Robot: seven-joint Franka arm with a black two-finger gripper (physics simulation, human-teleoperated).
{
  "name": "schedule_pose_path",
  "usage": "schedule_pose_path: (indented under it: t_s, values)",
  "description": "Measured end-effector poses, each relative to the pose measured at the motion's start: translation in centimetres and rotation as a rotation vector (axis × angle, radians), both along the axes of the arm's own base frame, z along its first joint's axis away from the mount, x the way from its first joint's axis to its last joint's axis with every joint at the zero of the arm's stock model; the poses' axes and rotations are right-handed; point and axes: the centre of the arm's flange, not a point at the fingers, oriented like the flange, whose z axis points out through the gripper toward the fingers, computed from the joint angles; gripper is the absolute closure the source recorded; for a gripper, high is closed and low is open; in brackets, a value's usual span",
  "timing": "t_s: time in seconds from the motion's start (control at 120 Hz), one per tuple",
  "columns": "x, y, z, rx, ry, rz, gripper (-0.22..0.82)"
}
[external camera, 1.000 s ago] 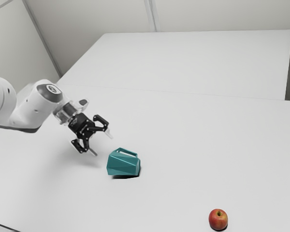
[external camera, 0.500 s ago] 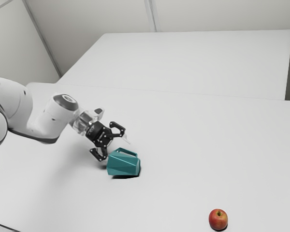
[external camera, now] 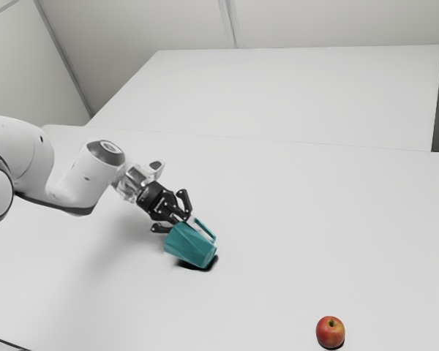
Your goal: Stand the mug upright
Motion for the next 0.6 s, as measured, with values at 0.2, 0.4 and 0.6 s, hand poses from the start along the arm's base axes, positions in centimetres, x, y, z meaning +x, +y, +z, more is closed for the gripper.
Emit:
schedule_pose_path:
  t_s: [0.2, 0.4, 0.6]
  values:
    - [0.8, -1.2, 1.5, 0.026, -0.023, -0.036, 0.76]
    - [1.6, -3.7, 5.5, 0.193, -0.125, -0.186, 0.78]
    - [1.8, -5.2, 9.9, 0.477, -0.267, -0.379, 0.78]
